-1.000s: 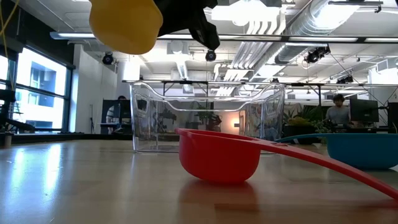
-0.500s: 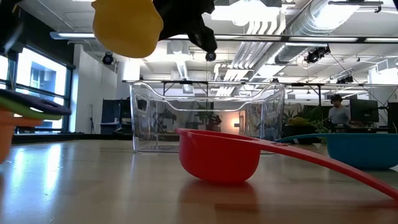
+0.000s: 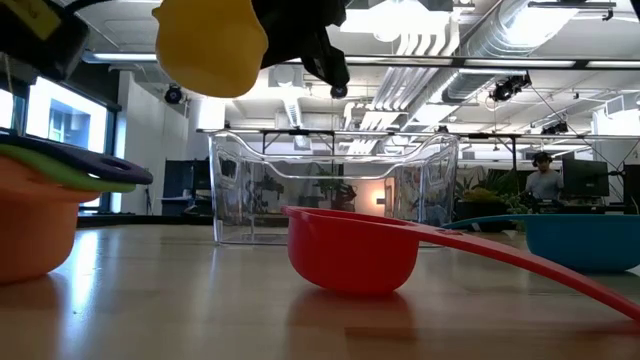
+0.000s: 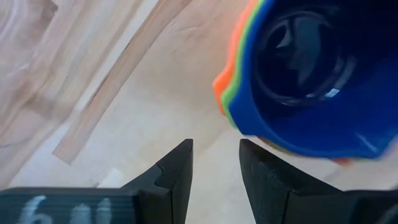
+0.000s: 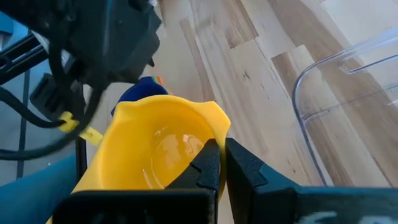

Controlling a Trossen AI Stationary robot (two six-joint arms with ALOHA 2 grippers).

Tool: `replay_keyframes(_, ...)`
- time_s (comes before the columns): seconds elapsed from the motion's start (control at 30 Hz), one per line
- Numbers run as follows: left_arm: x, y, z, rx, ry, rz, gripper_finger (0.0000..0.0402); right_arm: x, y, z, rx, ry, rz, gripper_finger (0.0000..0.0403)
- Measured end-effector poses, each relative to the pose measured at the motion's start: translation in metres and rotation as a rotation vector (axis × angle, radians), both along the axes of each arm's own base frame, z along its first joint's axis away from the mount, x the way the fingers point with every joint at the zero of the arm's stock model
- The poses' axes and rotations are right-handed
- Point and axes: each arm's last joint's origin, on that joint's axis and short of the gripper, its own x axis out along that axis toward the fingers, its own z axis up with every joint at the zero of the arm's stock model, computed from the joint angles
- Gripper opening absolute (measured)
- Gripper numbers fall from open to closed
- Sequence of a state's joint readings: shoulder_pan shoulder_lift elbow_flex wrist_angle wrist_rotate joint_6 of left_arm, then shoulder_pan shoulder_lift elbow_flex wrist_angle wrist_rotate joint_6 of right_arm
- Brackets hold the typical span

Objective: Nest measuring cups in basket
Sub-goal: Stack the yellow measuring cup on top of the dark blue measuring cup

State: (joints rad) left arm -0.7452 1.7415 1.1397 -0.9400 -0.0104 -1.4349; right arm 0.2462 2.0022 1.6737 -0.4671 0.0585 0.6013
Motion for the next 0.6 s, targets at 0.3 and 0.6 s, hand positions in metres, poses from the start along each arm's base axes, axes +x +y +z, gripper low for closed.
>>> replay_keyframes(0.3,-0.014,0.002,0.034,-0.06,-0.102,-0.028,0.0122,0.001,0.004,0.002,-0.019,-0.029,0.003,0.0002)
replay_keyframes(0.6,-0.031,0.01,0.07,-0.137,-0.217,-0.063,0.0122,0.008,0.011,0.012,-0.038,-0.17,0.116,0.0002)
